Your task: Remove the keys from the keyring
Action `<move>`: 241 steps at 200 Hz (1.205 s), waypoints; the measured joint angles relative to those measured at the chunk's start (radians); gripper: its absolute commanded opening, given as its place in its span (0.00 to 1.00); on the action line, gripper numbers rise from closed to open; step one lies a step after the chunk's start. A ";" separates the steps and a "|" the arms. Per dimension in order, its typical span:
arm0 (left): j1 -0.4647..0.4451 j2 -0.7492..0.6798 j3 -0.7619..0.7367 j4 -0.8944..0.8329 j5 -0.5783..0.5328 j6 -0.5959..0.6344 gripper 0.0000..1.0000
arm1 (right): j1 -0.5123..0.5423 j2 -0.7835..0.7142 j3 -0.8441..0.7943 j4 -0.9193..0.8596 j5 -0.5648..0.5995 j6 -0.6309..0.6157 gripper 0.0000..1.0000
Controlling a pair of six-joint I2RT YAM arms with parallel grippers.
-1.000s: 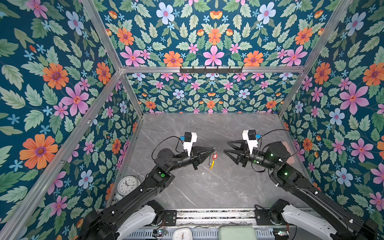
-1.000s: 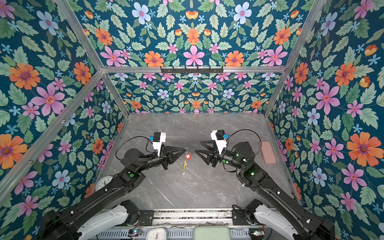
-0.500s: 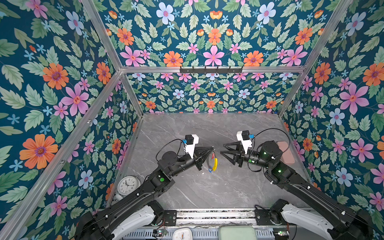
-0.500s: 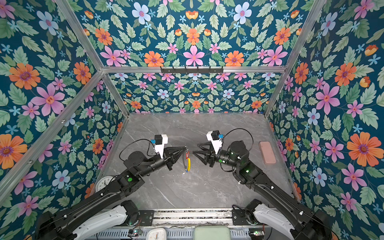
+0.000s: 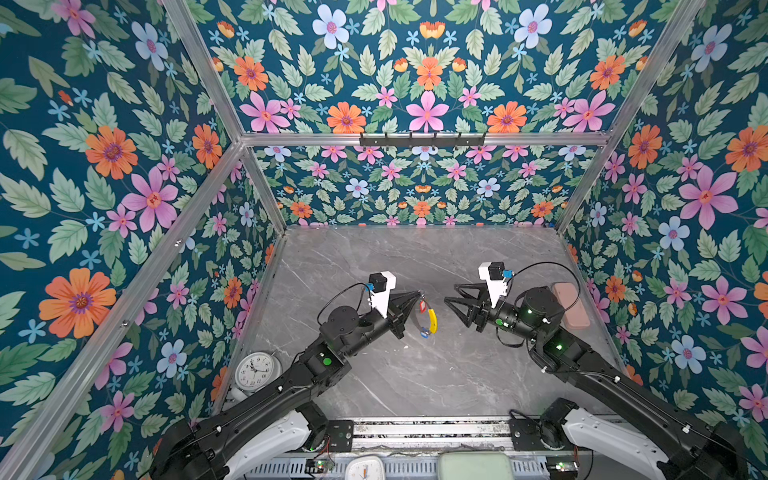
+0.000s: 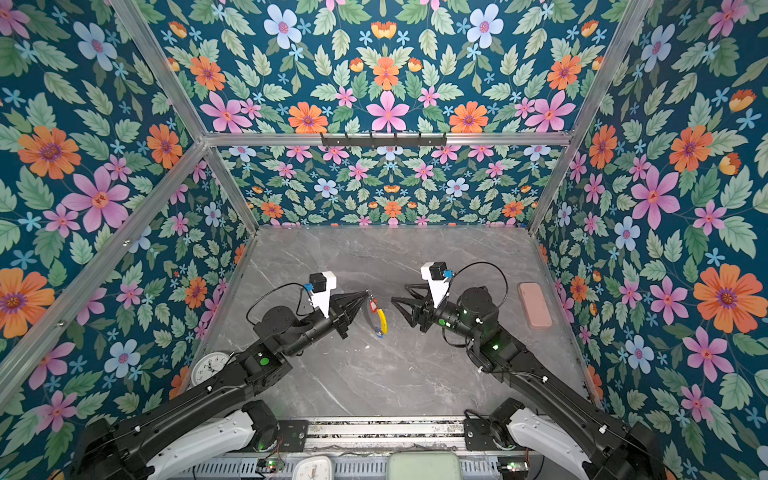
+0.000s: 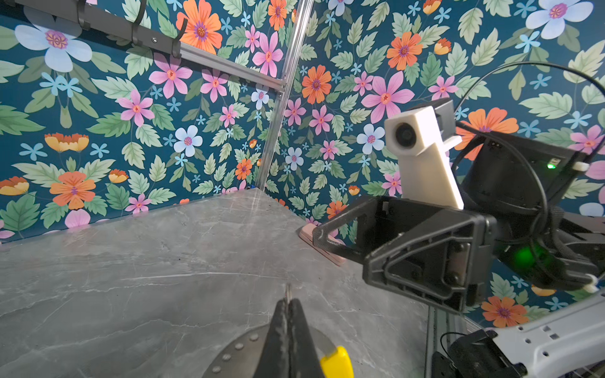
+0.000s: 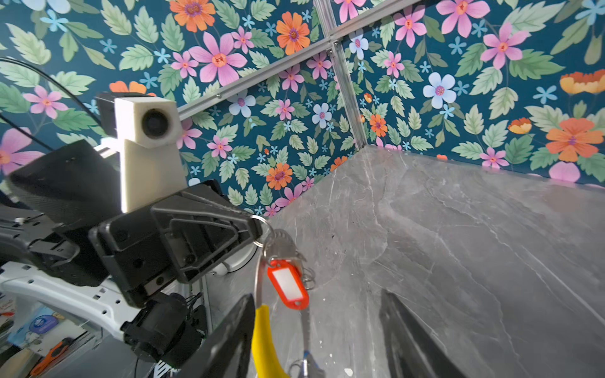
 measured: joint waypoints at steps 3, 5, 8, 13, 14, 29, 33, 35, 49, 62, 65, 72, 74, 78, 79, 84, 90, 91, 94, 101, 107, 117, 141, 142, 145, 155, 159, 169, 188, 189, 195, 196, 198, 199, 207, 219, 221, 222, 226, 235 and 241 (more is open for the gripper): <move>0.000 0.001 0.000 0.002 0.000 0.000 0.00 | 0.000 0.001 0.000 -0.001 0.003 0.004 0.65; 0.000 0.002 0.000 0.003 0.000 0.000 0.00 | 0.000 0.002 0.000 -0.003 0.006 0.008 0.65; 0.000 0.003 -0.001 0.006 0.000 0.001 0.00 | 0.000 0.002 0.001 -0.004 0.009 0.009 0.66; 0.000 0.004 -0.002 0.009 0.000 0.002 0.00 | 0.000 0.004 0.006 -0.009 0.014 0.007 0.66; 0.000 0.004 -0.002 0.010 0.000 0.002 0.00 | 0.000 0.005 0.007 -0.011 0.016 0.007 0.66; 0.000 0.007 -0.003 0.022 0.001 0.003 0.00 | 0.000 0.011 0.033 -0.031 -0.002 -0.018 0.63; 0.000 0.008 -0.003 0.023 0.002 0.003 0.00 | 0.000 0.013 0.040 -0.036 -0.013 -0.026 0.62; 0.000 0.008 -0.003 0.023 0.003 0.003 0.00 | 0.000 0.013 0.042 -0.038 -0.017 -0.029 0.61; 0.000 0.009 -0.006 0.031 0.005 0.003 0.00 | 0.000 0.015 0.045 -0.040 -0.051 -0.049 0.60; 0.000 0.008 -0.016 0.049 0.025 0.003 0.00 | -0.007 0.023 0.044 -0.039 -0.093 -0.066 0.54; 0.000 0.008 -0.018 0.052 0.030 0.003 0.00 | -0.011 0.026 0.044 -0.035 -0.108 -0.066 0.53; 0.000 0.005 -0.028 0.066 0.048 0.003 0.00 | -0.027 0.040 0.046 -0.025 -0.153 -0.066 0.51; 0.000 0.004 -0.031 0.070 0.056 0.003 0.00 | -0.033 0.045 0.047 -0.020 -0.171 -0.065 0.50; 0.000 0.001 -0.037 0.077 0.071 0.003 0.00 | -0.043 0.055 0.049 -0.011 -0.195 -0.064 0.49; 0.000 0.000 -0.039 0.078 0.075 0.003 0.00 | -0.045 0.057 0.049 -0.010 -0.198 -0.064 0.49; 0.000 -0.004 -0.045 0.089 0.092 0.003 0.00 | -0.057 0.071 0.051 0.007 -0.229 -0.059 0.49; 0.000 -0.008 -0.051 0.101 0.117 0.002 0.00 | -0.071 0.088 0.055 0.022 -0.264 -0.044 0.49; 0.000 -0.009 -0.053 0.103 0.119 0.001 0.00 | -0.073 0.090 0.055 0.024 -0.270 -0.041 0.49; 0.000 -0.011 -0.055 0.109 0.130 0.000 0.00 | -0.077 0.097 0.057 0.031 -0.288 -0.032 0.49; 0.000 -0.020 -0.063 0.127 0.157 -0.001 0.00 | -0.083 0.113 0.064 0.048 -0.333 -0.025 0.48; 0.000 -0.027 -0.068 0.142 0.181 -0.001 0.00 | -0.084 0.126 0.071 0.065 -0.376 -0.011 0.48; 0.001 -0.034 -0.074 0.163 0.211 -0.006 0.00 | -0.085 0.139 0.079 0.102 -0.436 0.005 0.47; 0.001 -0.043 -0.085 0.204 0.271 -0.029 0.00 | -0.086 0.161 0.098 0.162 -0.526 0.049 0.41; 0.001 -0.043 -0.085 0.204 0.272 -0.029 0.00 | -0.086 0.161 0.098 0.163 -0.529 0.050 0.41; 0.001 -0.043 -0.085 0.208 0.274 -0.030 0.00 | -0.086 0.164 0.101 0.167 -0.537 0.051 0.41; 0.001 -0.043 -0.086 0.217 0.282 -0.032 0.00 | -0.078 0.172 0.111 0.179 -0.556 0.069 0.40; 0.001 -0.043 -0.086 0.219 0.285 -0.034 0.00 | -0.072 0.175 0.116 0.180 -0.562 0.068 0.39; 0.001 -0.042 -0.087 0.224 0.290 -0.035 0.00 | -0.054 0.180 0.127 0.175 -0.576 0.067 0.36; 0.001 -0.042 -0.090 0.230 0.290 -0.049 0.00 | -0.023 0.184 0.143 0.163 -0.586 0.058 0.31; 0.001 -0.042 -0.090 0.231 0.290 -0.050 0.00 | -0.022 0.184 0.144 0.162 -0.587 0.058 0.31; 0.001 -0.042 -0.091 0.235 0.290 -0.051 0.00 | -0.019 0.184 0.145 0.158 -0.586 0.054 0.29; 0.001 -0.042 -0.091 0.235 0.290 -0.051 0.00 | -0.019 0.184 0.145 0.157 -0.586 0.053 0.29; 0.001 -0.042 -0.091 0.237 0.290 -0.051 0.00 | -0.019 0.184 0.146 0.154 -0.586 0.050 0.29; 0.001 -0.042 -0.092 0.238 0.290 -0.051 0.00 | -0.019 0.184 0.146 0.153 -0.586 0.049 0.28; 0.001 -0.042 -0.093 0.243 0.290 -0.051 0.00 | -0.019 0.184 0.146 0.146 -0.585 0.048 0.26; 0.001 -0.042 -0.095 0.246 0.290 -0.051 0.00 | -0.018 0.183 0.146 0.137 -0.578 0.048 0.24; 0.001 -0.042 -0.095 0.246 0.290 -0.051 0.00 | -0.018 0.183 0.146 0.136 -0.578 0.048 0.24; 0.001 -0.042 -0.095 0.246 0.290 -0.051 0.00 | -0.018 0.183 0.146 0.135 -0.578 0.048 0.24; 0.001 -0.042 -0.097 0.248 0.289 -0.051 0.00 | -0.016 0.183 0.146 0.134 -0.579 0.048 0.23; 0.001 -0.042 -0.100 0.253 0.286 -0.051 0.00 | -0.014 0.183 0.146 0.132 -0.579 0.048 0.23; 0.001 -0.042 -0.103 0.253 0.285 -0.051 0.00 | -0.012 0.183 0.146 0.131 -0.579 0.048 0.22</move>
